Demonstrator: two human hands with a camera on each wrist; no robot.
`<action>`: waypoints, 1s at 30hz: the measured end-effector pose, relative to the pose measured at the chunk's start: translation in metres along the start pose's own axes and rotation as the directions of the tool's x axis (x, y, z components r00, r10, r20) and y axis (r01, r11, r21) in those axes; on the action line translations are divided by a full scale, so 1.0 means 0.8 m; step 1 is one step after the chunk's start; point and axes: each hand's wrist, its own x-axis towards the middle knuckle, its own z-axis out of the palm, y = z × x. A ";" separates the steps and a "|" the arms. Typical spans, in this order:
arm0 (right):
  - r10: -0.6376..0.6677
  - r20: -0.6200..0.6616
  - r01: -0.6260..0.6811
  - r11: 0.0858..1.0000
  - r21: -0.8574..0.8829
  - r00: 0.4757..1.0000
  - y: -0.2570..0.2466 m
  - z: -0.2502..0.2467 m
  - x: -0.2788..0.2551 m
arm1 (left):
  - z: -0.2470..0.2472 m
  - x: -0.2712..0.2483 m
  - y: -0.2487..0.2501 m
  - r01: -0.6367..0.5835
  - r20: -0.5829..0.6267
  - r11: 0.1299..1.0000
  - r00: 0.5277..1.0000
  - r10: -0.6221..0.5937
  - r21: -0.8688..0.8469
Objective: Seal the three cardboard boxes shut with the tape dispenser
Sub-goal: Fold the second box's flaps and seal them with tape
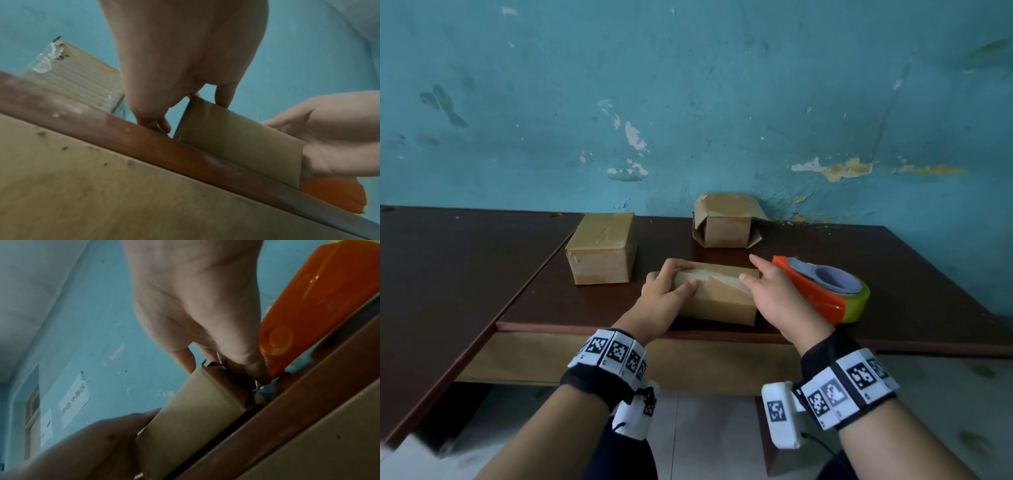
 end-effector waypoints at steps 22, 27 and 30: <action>-0.198 -0.121 0.201 0.979 0.012 0.973 0.016 -0.056 0.000 | 0.014 0.009 -0.004 -0.059 -0.011 0.998 0.998 0.059 0.005; -0.265 -0.424 -0.038 0.811 -0.584 0.866 0.029 -0.104 -0.014 | 0.024 0.010 -0.018 -0.067 -0.064 0.998 0.996 0.065 -0.020; -0.072 -0.342 -0.209 0.669 -0.713 0.937 0.044 -0.102 -0.024 | 0.025 0.012 -0.023 -0.079 -0.069 0.997 0.995 0.077 -0.020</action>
